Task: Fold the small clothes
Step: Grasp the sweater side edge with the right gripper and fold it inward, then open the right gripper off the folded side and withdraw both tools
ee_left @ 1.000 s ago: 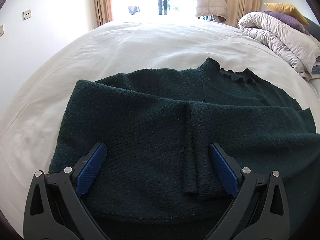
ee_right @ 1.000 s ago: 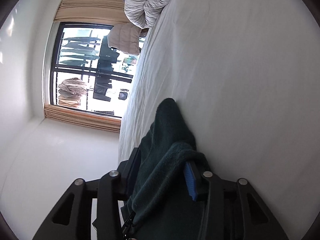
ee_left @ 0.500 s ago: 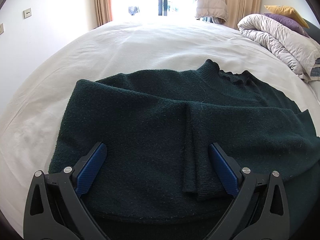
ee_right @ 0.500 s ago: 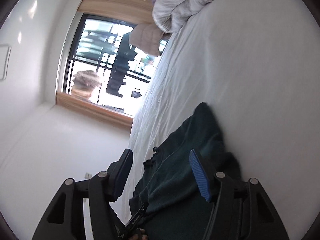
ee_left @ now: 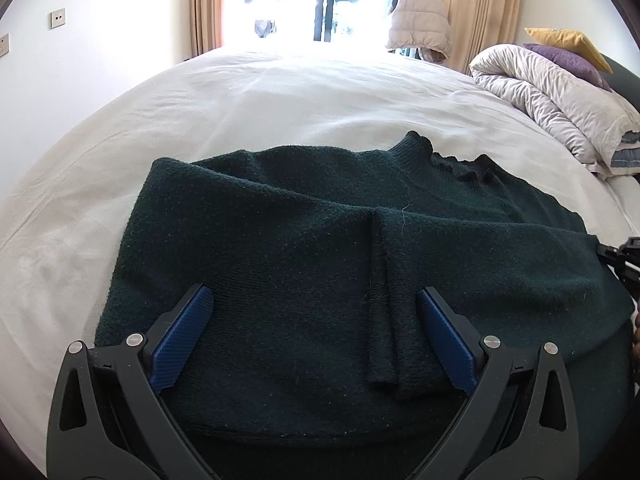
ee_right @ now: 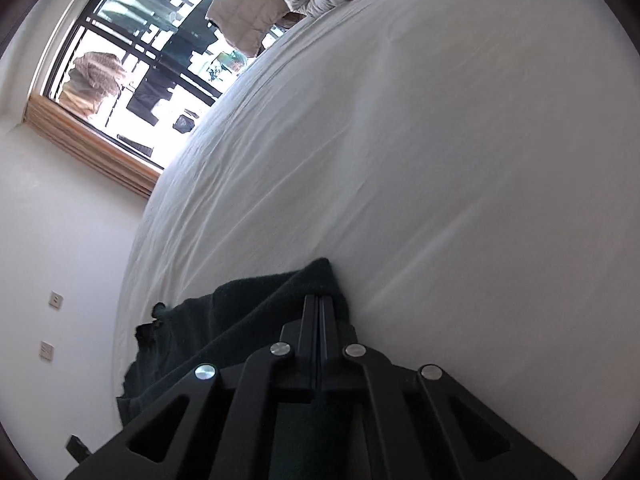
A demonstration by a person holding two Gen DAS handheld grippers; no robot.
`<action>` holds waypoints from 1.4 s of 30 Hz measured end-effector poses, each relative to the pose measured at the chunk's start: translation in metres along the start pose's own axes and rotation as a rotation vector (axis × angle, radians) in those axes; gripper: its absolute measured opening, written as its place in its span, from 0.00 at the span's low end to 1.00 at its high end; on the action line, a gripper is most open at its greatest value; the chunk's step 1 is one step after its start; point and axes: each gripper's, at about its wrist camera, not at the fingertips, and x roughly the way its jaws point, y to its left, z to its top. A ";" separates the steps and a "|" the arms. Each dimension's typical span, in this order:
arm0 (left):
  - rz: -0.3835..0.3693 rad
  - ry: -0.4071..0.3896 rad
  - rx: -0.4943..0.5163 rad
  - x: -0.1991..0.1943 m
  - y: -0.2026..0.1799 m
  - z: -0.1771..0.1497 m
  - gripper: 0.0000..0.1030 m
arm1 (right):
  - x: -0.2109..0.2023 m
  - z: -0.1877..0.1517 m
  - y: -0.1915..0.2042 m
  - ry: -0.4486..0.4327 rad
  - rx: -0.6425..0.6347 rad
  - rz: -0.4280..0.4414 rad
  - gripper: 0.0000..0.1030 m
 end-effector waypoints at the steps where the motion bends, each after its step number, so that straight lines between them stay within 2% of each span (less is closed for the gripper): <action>1: -0.003 0.000 -0.002 0.000 0.000 0.000 1.00 | -0.004 0.002 0.006 -0.023 -0.034 -0.051 0.00; 2: -0.004 -0.001 -0.003 0.000 0.001 0.000 1.00 | -0.013 0.005 0.005 -0.061 -0.062 -0.117 0.16; 3: -0.004 -0.001 -0.003 0.000 0.001 0.000 1.00 | -0.024 0.007 0.004 -0.114 -0.074 -0.131 0.28; 4: -0.005 -0.001 -0.003 0.000 0.000 -0.001 1.00 | -0.037 0.005 0.001 -0.154 -0.056 -0.101 0.45; 5: -0.006 -0.002 -0.004 0.000 0.001 -0.001 1.00 | -0.048 0.005 0.001 -0.163 -0.030 -0.065 0.52; 8: -0.011 -0.006 -0.008 0.000 0.001 -0.002 1.00 | -0.063 -0.010 0.016 -0.084 -0.085 0.012 0.52; 10: -0.012 -0.006 -0.009 0.000 0.002 -0.002 1.00 | -0.071 -0.030 0.032 -0.040 -0.177 0.010 0.52; 13: -0.011 -0.006 -0.008 0.000 0.001 -0.002 1.00 | -0.071 -0.056 0.055 0.010 -0.216 0.102 0.39; 14: -0.011 -0.006 -0.008 0.000 0.001 -0.002 1.00 | -0.066 -0.064 0.061 0.043 -0.246 0.110 0.38; 16: -0.009 -0.004 -0.006 0.001 0.001 -0.002 1.00 | -0.049 -0.077 0.066 0.107 -0.304 0.052 0.37; 17: -0.008 -0.003 -0.005 0.001 0.001 -0.002 1.00 | -0.039 -0.081 0.059 0.128 -0.292 0.031 0.31; 18: -0.005 0.000 -0.003 0.001 0.000 -0.001 1.00 | -0.036 -0.082 0.049 0.113 -0.268 0.025 0.22; 19: -0.001 0.003 0.001 0.001 0.000 -0.001 1.00 | -0.038 -0.084 0.039 0.098 -0.246 0.019 0.01; 21: 0.006 0.009 0.008 0.002 -0.002 -0.001 1.00 | -0.043 -0.083 0.021 0.098 -0.171 0.072 0.00; 22: 0.007 0.011 0.010 0.002 -0.002 -0.001 1.00 | -0.047 -0.086 0.018 0.093 -0.166 0.071 0.00; 25: 0.013 0.032 0.021 0.002 -0.002 0.001 1.00 | -0.067 -0.095 0.022 0.068 -0.195 0.006 0.00; 27: 0.018 0.058 0.037 -0.001 -0.003 0.002 1.00 | -0.088 -0.100 0.028 0.038 -0.187 0.003 0.11; 28: 0.029 0.071 0.055 -0.003 -0.004 0.002 1.00 | -0.098 -0.104 0.033 0.016 -0.196 0.045 0.30; 29: 0.045 0.078 0.072 -0.006 -0.005 0.000 1.00 | -0.104 -0.109 0.041 -0.002 -0.220 0.081 0.44; 30: 0.066 0.077 0.086 -0.011 -0.005 -0.002 1.00 | -0.103 -0.114 0.050 -0.005 -0.258 0.091 0.50; 32: 0.094 0.072 0.105 -0.020 -0.004 -0.008 1.00 | -0.090 -0.121 0.059 0.030 -0.310 0.049 0.68; 34: 0.081 0.067 0.095 -0.029 0.000 -0.014 1.00 | -0.067 -0.125 0.049 0.094 -0.308 0.022 0.73; 36: 0.061 0.078 0.084 -0.039 0.008 -0.020 1.00 | -0.077 -0.129 0.046 0.046 -0.325 0.027 0.70; 39: 0.115 0.077 0.108 -0.062 0.020 -0.033 1.00 | -0.100 -0.137 0.046 0.041 -0.291 -0.001 0.70; 42: 0.137 0.069 0.078 -0.088 0.042 -0.052 1.00 | -0.131 -0.153 0.048 -0.002 -0.292 0.027 0.70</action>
